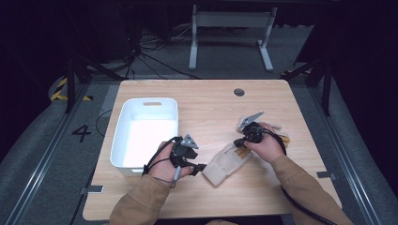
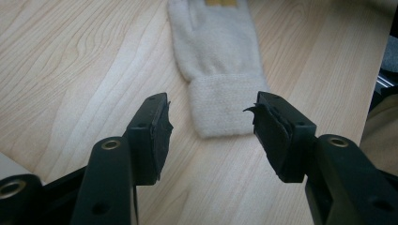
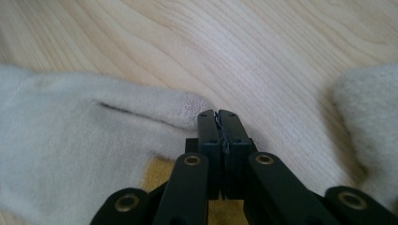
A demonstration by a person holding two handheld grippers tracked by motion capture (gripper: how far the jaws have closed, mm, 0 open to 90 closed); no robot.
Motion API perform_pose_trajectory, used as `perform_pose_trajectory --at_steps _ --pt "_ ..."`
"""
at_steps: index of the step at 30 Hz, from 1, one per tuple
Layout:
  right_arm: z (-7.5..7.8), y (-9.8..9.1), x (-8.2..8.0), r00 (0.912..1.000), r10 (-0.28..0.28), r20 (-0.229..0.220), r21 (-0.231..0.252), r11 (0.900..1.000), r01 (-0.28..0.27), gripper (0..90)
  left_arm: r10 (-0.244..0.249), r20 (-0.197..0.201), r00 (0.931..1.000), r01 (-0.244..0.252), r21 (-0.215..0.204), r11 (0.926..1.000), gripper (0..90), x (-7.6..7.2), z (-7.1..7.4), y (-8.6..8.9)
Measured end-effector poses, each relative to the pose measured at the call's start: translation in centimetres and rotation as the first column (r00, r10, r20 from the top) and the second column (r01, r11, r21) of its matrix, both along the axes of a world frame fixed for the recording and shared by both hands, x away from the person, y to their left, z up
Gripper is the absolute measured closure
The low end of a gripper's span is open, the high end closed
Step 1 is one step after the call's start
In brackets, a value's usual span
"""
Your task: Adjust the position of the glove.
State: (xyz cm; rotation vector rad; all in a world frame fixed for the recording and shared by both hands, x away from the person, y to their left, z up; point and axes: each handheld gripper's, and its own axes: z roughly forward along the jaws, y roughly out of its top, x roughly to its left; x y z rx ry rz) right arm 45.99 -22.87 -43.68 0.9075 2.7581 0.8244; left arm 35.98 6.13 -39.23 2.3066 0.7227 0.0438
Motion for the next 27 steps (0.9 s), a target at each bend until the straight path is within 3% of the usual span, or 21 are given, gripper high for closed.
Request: perform_pose_trajectory --at_steps 13,27 --pt "0.2 -1.5 -2.7 1.0 -0.004 -0.008 -0.028 0.9996 0.004 89.9 -0.008 0.008 0.9999 0.008 -0.007 0.9999 46.5 0.3 0.2 -0.2" --pt "0.2 -2.5 -4.8 0.9995 -0.016 -0.027 -0.012 0.9998 0.016 89.9 -0.025 0.005 0.9997 0.025 -0.013 0.9996 47.4 0.7 0.4 -0.7"
